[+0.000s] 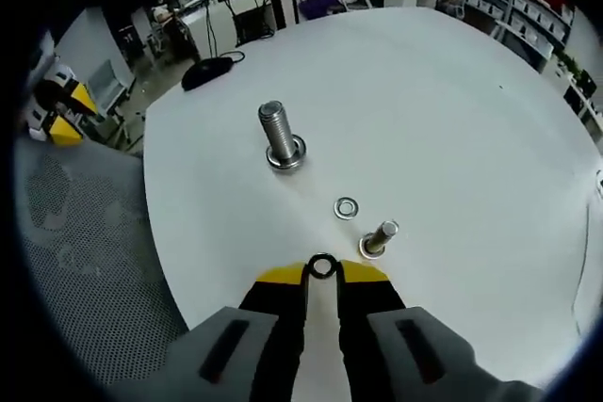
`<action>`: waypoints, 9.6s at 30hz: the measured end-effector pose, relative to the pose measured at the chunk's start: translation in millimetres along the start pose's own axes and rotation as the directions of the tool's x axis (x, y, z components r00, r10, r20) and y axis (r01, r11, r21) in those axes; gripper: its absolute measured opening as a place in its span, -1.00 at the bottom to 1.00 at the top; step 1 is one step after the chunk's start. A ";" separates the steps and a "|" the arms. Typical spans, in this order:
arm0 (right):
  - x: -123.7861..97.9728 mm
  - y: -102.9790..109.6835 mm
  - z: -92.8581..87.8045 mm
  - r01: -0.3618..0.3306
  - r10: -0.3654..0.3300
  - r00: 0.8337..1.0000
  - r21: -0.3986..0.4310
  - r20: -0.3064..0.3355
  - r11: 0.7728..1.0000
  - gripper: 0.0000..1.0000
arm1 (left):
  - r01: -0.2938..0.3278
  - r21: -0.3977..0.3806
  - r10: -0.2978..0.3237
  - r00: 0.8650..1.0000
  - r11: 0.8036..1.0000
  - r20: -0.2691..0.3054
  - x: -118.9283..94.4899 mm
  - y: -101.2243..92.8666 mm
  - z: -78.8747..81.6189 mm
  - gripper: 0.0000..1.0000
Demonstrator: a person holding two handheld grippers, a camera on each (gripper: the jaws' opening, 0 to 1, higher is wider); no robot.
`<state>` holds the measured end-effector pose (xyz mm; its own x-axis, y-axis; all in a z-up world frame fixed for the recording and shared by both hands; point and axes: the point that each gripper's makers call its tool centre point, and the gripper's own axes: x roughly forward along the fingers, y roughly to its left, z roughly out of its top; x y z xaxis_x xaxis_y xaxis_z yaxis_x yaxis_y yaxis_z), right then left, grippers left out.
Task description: Place the washer onto the threaded stud by aligning its center hole with the stud, sliding it down to the base, and recovering from edge contact or off-axis alignment until the washer reaches the visible bottom stop.
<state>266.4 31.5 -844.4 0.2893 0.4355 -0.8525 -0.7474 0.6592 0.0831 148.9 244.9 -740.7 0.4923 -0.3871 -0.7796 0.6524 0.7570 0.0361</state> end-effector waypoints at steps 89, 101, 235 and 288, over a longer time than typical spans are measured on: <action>-7.4 -31.4 30.7 0.041 -0.050 0.997 -0.142 -0.061 0.989 -0.72 | -0.031 -0.024 0.031 1.000 0.999 0.001 -1.5 7.2 -1.1 -0.73; 7.2 -34.3 24.3 0.028 -0.044 0.993 -0.150 -0.105 0.988 -0.72 | -0.030 -0.032 0.030 1.000 0.999 -0.001 -1.7 7.3 -2.0 -0.73; 48.8 -15.7 33.7 -0.125 -0.051 0.935 -0.460 -0.352 0.879 -0.72 | -0.038 -0.074 0.038 0.999 0.997 -0.005 -2.2 8.6 -4.2 -0.74; -29.1 -21.3 39.0 -0.106 -0.001 0.970 -0.424 -0.243 0.899 -0.72 | -0.031 -0.071 0.032 0.999 0.997 0.020 -3.1 8.4 1.0 -0.73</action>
<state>297.2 28.7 -801.2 0.1356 0.2728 -0.9525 -0.9564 0.2870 -0.0540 153.5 252.0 -737.3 0.5245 -0.3732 -0.7652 0.5946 0.8038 0.0155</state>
